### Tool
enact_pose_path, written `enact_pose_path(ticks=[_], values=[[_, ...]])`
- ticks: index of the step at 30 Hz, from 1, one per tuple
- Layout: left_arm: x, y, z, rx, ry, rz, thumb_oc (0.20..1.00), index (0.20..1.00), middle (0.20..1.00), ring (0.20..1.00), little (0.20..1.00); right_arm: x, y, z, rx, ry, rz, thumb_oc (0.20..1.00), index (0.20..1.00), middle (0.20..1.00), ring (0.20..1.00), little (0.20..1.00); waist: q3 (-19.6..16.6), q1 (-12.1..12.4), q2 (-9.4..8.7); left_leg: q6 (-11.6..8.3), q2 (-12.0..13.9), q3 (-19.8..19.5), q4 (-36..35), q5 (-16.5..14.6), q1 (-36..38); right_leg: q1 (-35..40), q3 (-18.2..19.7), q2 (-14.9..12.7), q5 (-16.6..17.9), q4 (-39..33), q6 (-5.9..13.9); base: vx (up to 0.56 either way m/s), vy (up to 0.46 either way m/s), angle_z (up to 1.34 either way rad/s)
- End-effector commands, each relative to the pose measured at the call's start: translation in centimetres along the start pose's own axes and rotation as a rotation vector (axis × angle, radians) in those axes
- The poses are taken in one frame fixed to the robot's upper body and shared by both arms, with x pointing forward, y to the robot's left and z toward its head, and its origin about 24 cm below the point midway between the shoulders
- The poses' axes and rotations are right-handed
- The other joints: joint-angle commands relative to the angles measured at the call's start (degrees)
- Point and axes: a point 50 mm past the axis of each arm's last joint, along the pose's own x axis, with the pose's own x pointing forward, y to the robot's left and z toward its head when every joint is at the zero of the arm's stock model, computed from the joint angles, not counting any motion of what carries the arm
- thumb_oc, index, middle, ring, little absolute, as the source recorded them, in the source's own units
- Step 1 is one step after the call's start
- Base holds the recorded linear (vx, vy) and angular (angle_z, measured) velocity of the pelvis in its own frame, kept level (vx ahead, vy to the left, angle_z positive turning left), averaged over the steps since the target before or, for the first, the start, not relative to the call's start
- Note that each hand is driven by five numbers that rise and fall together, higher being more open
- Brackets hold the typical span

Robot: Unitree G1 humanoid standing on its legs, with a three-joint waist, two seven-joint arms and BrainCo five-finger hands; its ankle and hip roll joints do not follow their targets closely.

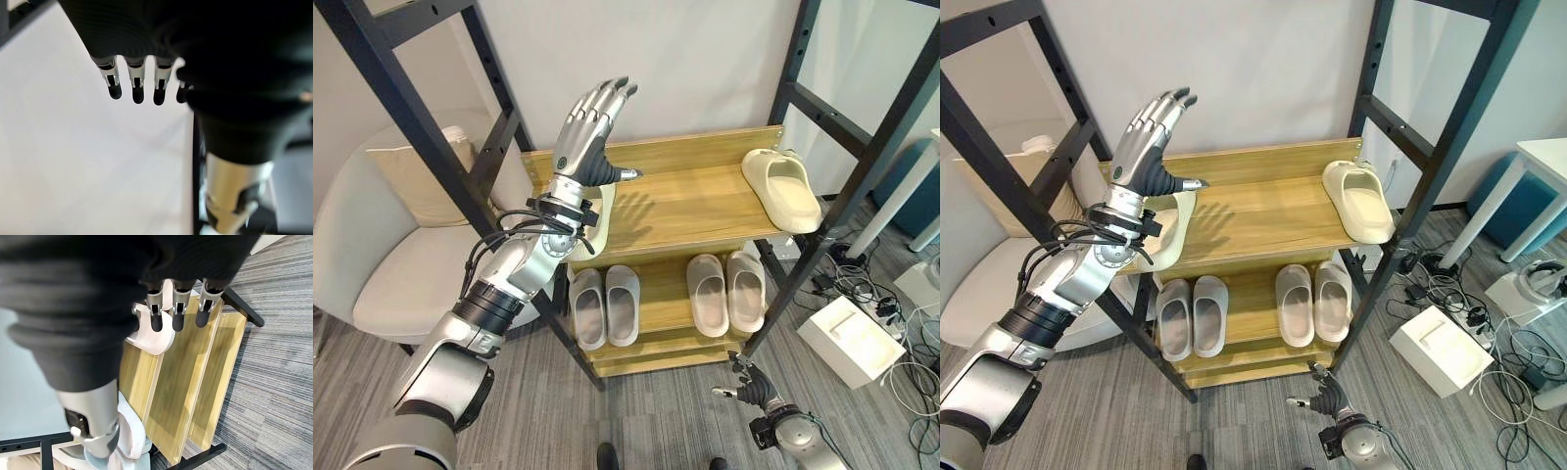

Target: Arrange the slippers neatly on the shoe rack.

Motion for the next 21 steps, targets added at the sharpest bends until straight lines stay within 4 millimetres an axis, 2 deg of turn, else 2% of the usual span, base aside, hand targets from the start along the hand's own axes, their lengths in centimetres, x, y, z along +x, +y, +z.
enact_pose_path(ticks=[1, 3, 4, 7, 11, 21], values=[[2.7, 2.8, 0.3, 0.094, -0.029, 0.132, 1.000, 1.000, 1.000, 1.000, 1.000, 0.6, -0.1, 3.2, 0.037, -0.156, -0.002, 1.000, 1.000, 1.000, 1.000, 1.000, 0.75, 1.10, -1.64, -2.97, 1.73, -0.41, -0.33, -5.02, 4.57, -2.31, -1.14, -1.49, 0.54, -0.07, 3.25, 0.01, -0.008, -0.19], [2.2, 1.3, -1.5, 0.229, 0.011, -0.002, 1.000, 1.000, 1.000, 1.000, 1.000, 0.3, -0.6, 2.6, 0.029, -0.139, -0.019, 1.000, 1.000, 1.000, 1.000, 1.000, 0.99, 0.72, -1.48, -2.87, 1.73, -0.18, -0.33, -5.00, 4.59, -2.60, -0.77, -1.42, 0.59, -0.07, 3.39, 0.02, -0.012, -0.08], [2.2, 1.1, -1.7, 0.245, 0.012, -0.017, 1.000, 1.000, 1.000, 1.000, 1.000, 0.3, -0.6, 2.6, 0.026, -0.138, -0.019, 1.000, 1.000, 1.000, 1.000, 1.000, 1.03, 0.63, -1.43, -2.86, 1.74, -0.14, -0.33, -4.98, 4.59, -2.65, -0.80, -1.40, 0.62, -0.07, 3.41, 0.02, -0.008, -0.07], [2.3, 1.1, -2.2, 0.285, 0.020, -0.041, 1.000, 1.000, 1.000, 1.000, 1.000, 0.2, -0.7, 2.6, 0.028, -0.141, -0.021, 1.000, 1.000, 1.000, 1.000, 1.000, 1.14, 0.56, -1.41, -2.82, 1.71, -0.10, -0.33, -4.95, 4.52, -2.75, -0.72, -1.38, 0.64, -0.07, 3.44, 0.01, -0.002, -0.02], [2.0, 1.4, -4.2, 0.377, 0.065, -0.086, 1.000, 1.000, 1.000, 1.000, 1.000, 0.1, -0.9, 2.5, 0.019, -0.141, -0.019, 1.000, 1.000, 1.000, 1.000, 1.000, 1.42, 0.51, -1.18, -2.81, 1.72, -0.19, -0.33, -4.90, 4.38, -3.02, -0.73, -1.37, 0.69, -0.07, 3.52, 0.01, -0.004, -0.05], [1.5, 1.4, -6.2, 0.470, 0.130, -0.132, 1.000, 1.000, 1.000, 1.000, 1.000, 0.2, -0.8, 2.5, 0.010, -0.145, -0.015, 1.000, 1.000, 1.000, 1.000, 1.000, 1.89, 0.65, -1.36, -2.84, 1.62, -0.62, -0.33, -4.72, 3.79, -3.16, -1.11, -1.18, 0.52, -0.07, 3.49, 0.00, 0.000, 0.00]])
